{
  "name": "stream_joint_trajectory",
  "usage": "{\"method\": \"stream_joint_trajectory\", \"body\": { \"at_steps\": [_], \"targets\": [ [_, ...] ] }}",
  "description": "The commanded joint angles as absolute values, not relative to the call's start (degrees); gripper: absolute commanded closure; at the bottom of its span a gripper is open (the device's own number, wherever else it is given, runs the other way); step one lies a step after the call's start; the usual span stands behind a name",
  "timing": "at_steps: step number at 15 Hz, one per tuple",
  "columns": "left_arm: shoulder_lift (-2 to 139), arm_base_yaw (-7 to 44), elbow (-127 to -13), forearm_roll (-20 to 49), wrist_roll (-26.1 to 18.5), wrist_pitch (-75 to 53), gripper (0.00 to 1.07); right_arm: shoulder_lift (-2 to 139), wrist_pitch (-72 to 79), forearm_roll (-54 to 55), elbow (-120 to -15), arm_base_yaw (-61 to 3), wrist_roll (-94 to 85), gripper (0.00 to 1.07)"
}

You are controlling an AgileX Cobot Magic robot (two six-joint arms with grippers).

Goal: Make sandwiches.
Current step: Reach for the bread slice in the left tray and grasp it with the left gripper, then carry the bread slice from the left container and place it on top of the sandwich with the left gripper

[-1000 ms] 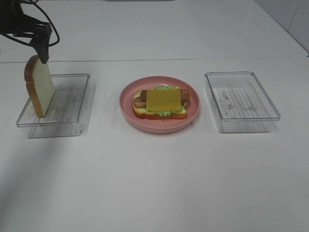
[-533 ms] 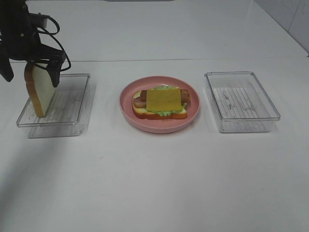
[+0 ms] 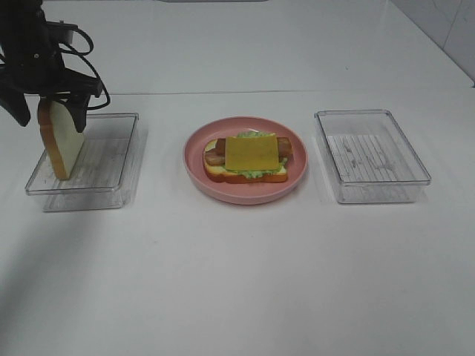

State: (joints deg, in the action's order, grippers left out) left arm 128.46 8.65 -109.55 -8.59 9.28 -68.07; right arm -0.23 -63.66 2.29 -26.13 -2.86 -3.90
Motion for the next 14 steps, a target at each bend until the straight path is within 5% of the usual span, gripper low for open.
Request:
{"method": "stream_joint_trajectory", "body": {
  "at_steps": [1, 2, 3, 4, 14],
  "targets": [
    [128.74, 8.31, -109.66, -8.65, 9.63, -66.52, 0.54, -1.89, -63.25, 2.06, -26.01, -2.75, -4.35, 0.11],
    [128.74, 8.31, -109.66, -8.65, 9.63, -66.52, 0.59, -1.89, -63.25, 2.06, -26.01, -2.75, -4.35, 0.11],
    [128.74, 8.31, -109.66, -8.65, 9.63, -66.41, 0.75, -1.89, -63.25, 2.06, -26.01, -2.75, -4.35, 0.11],
    [128.74, 8.31, -109.66, -8.65, 9.63, -66.75, 1.03, -1.89, -63.25, 2.06, -26.01, -2.75, -4.35, 0.11],
    [125.99, 8.31, -109.66, -9.11, 13.75, -71.56, 1.07, -1.89, -63.25, 2.06, -26.01, -2.75, -4.35, 0.11]
  ]
}}
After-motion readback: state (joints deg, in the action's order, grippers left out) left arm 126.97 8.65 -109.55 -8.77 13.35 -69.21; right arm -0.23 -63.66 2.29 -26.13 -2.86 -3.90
